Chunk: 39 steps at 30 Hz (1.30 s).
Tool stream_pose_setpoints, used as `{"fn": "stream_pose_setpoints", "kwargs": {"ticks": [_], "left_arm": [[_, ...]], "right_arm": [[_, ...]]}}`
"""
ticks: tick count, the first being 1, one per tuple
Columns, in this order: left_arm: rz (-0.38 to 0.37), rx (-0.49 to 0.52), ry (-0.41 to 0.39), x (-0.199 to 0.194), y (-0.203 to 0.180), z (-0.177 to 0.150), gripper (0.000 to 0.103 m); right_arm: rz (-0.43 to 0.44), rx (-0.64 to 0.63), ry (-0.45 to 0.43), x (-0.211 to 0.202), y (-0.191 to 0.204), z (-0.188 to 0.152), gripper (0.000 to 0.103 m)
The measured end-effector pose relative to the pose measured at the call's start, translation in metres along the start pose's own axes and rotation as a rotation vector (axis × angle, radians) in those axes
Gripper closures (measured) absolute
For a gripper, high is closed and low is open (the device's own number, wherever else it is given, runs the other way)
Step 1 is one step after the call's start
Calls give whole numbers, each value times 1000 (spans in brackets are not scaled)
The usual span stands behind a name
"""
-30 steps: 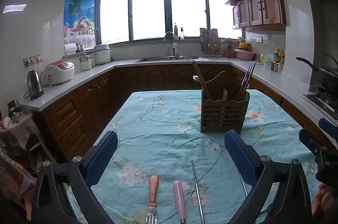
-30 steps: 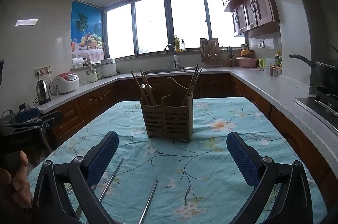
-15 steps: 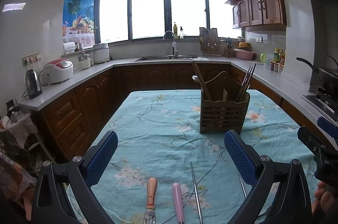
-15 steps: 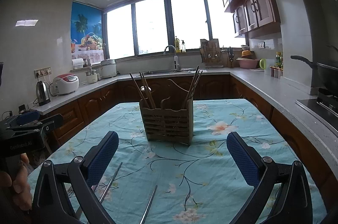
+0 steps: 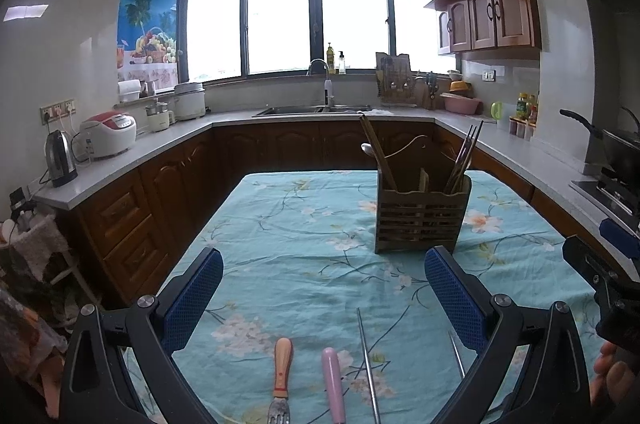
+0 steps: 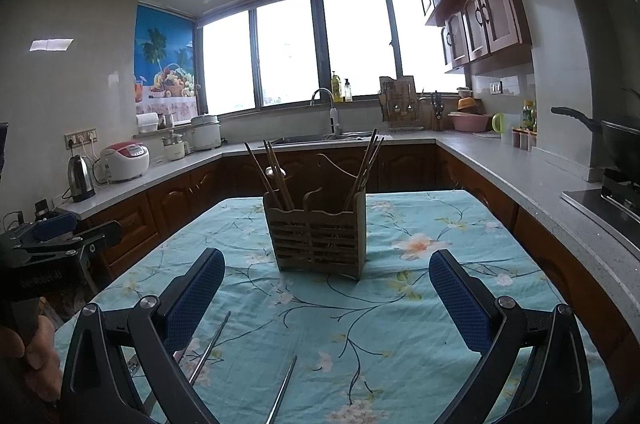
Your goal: Organize utensils
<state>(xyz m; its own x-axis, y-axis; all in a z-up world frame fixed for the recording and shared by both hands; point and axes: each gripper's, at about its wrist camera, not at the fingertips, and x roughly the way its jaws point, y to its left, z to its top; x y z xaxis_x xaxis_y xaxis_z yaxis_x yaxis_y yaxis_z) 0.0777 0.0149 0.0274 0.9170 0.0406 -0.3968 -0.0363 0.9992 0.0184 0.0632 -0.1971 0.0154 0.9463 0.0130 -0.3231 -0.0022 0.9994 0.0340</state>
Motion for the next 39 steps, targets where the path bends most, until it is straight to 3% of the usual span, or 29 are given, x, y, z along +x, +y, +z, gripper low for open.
{"fn": "stream_pose_setpoints", "kwargs": {"ticks": [39], "left_arm": [[-7, -4, -12, -4, -8, -6, 1]], "right_arm": [[0, -4, -18, 0, 0, -7, 0]]}}
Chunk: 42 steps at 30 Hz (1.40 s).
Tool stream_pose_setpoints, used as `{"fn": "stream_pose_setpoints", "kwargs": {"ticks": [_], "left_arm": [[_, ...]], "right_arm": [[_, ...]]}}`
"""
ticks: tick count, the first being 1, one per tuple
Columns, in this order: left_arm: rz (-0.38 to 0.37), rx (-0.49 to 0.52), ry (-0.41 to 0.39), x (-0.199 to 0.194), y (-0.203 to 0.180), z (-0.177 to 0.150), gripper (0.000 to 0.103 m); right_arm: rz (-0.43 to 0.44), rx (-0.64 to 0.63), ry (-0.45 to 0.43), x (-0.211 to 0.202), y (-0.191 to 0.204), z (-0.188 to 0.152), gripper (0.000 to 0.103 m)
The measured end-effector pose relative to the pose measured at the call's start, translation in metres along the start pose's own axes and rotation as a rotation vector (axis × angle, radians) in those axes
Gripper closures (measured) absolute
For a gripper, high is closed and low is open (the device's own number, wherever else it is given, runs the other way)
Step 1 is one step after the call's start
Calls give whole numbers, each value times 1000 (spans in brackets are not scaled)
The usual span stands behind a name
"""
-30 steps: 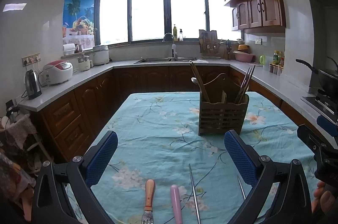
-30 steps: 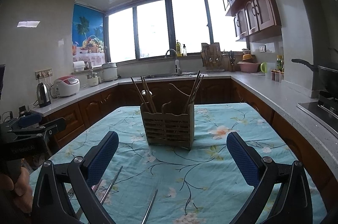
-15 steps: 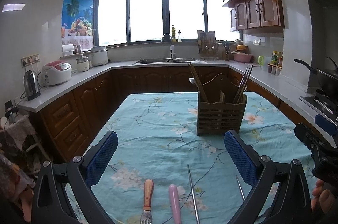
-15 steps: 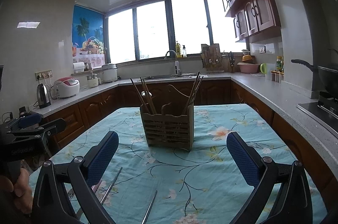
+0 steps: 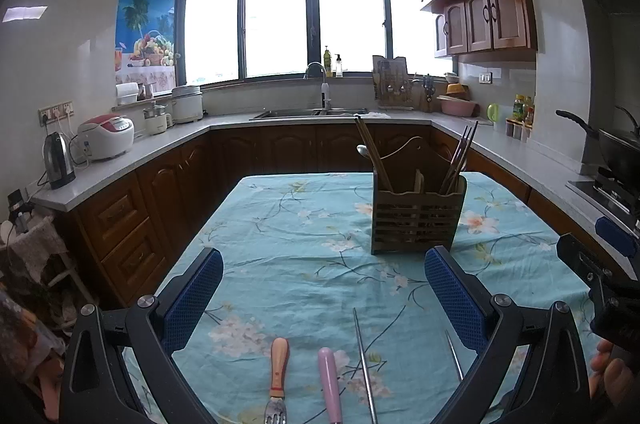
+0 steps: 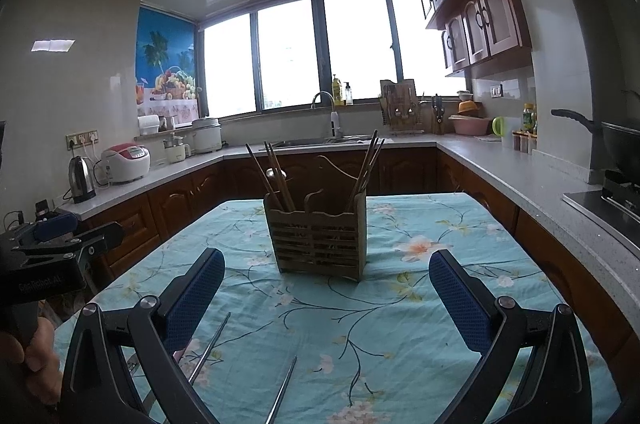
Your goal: Organize utensils
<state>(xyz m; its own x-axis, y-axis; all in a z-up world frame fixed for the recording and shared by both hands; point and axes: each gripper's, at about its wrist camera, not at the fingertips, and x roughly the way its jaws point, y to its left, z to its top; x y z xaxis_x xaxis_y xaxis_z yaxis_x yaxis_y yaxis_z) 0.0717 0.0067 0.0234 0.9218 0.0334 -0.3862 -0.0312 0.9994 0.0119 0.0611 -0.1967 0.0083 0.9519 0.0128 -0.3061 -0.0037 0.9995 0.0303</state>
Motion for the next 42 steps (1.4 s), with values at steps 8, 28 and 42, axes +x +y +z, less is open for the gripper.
{"fn": "stream_pose_setpoints", "kwargs": {"ticks": [8, 28, 42], "left_arm": [[1, 1, 1, 0, -1, 0, 1], [-2, -3, 6, -1, -1, 0, 1], [-4, -2, 8, -1, -3, -1, 1]], "right_arm": [[0, 0, 0, 0, 0, 0, 0], [0, 1, 0, 0, 0, 0, 0], [0, 3, 1, 0, 0, 0, 0]]}}
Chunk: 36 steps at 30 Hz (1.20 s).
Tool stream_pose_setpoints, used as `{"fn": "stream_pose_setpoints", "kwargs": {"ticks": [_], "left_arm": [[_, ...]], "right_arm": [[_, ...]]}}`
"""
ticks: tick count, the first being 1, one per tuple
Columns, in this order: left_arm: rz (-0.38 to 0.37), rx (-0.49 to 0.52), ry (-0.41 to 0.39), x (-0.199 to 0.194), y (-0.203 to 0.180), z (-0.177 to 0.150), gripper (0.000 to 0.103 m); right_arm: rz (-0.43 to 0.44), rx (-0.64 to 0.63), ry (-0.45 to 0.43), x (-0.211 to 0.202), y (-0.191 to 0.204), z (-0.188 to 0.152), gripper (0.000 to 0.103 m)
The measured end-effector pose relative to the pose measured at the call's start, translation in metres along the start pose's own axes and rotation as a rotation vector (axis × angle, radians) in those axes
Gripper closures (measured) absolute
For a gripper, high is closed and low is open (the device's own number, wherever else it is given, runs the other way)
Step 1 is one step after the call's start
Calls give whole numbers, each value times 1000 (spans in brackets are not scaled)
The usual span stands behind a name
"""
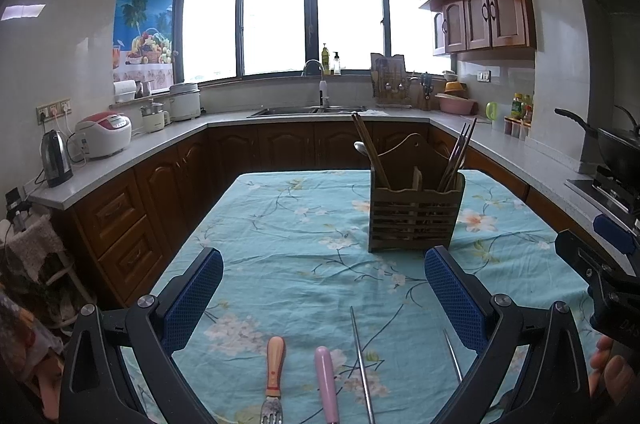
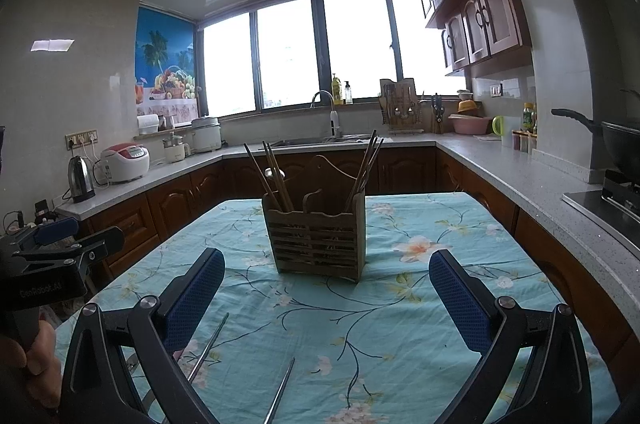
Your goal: Organize utensils
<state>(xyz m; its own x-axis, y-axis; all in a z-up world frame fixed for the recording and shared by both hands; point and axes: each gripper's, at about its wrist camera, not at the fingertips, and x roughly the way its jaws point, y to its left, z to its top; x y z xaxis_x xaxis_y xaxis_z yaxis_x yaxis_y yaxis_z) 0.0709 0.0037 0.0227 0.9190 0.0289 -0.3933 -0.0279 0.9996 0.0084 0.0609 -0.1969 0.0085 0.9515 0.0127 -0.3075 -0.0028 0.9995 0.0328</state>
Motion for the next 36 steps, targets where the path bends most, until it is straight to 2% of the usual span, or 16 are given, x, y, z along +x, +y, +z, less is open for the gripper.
{"fn": "stream_pose_setpoints", "kwargs": {"ticks": [36], "left_arm": [[-27, -3, 20, 10, -5, -1, 1]], "right_arm": [[-2, 1, 35, 15, -5, -7, 0]]}}
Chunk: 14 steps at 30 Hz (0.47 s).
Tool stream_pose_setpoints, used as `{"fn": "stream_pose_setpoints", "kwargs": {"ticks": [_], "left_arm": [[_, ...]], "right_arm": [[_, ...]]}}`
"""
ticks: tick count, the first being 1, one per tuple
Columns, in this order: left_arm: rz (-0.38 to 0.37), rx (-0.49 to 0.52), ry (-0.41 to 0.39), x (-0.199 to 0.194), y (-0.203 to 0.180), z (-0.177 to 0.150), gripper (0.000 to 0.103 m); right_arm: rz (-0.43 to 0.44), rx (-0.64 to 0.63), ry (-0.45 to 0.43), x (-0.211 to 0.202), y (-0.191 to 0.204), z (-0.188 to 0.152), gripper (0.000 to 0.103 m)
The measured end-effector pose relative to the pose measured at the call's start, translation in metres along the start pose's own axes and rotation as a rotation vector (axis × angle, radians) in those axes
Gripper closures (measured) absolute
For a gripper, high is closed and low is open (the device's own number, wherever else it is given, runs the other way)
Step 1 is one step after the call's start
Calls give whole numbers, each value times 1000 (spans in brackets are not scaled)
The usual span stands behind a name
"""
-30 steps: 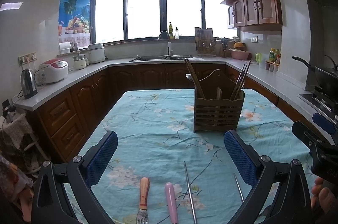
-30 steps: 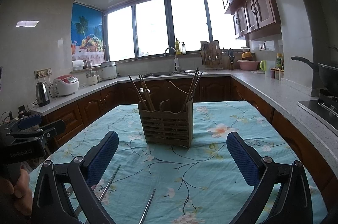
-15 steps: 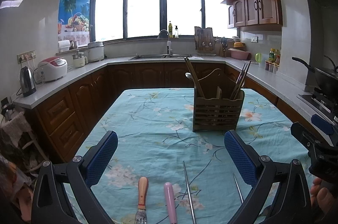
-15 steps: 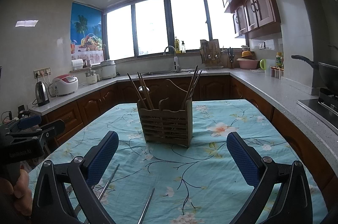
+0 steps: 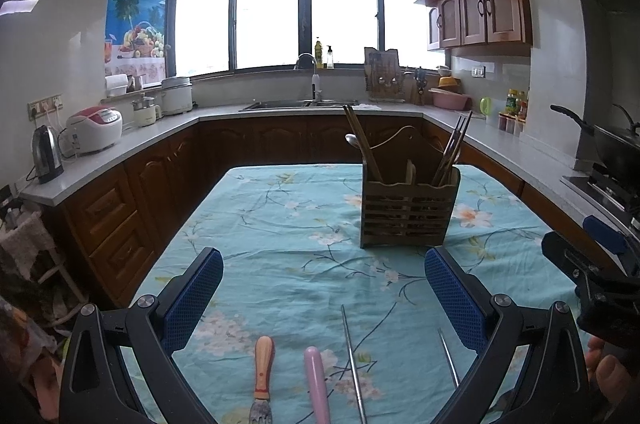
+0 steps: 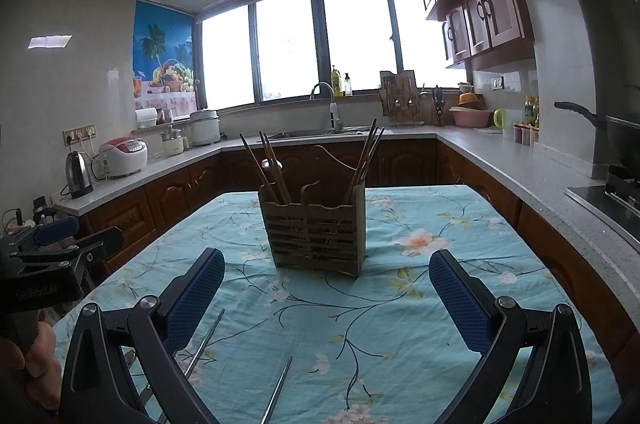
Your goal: Organize utensils
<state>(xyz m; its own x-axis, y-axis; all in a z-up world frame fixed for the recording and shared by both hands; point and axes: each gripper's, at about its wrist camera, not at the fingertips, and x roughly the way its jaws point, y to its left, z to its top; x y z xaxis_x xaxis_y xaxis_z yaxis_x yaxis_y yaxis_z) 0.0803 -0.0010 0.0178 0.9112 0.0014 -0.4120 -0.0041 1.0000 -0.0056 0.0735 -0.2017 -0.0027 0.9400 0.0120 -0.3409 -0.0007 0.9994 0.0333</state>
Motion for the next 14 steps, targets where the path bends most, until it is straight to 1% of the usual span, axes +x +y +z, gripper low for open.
{"fn": "stream_pose_setpoints", "kwargs": {"ticks": [14], "left_arm": [[-11, 3, 8, 4, -9, 1, 1]], "right_arm": [[4, 8, 13, 5, 1, 1, 0]]}}
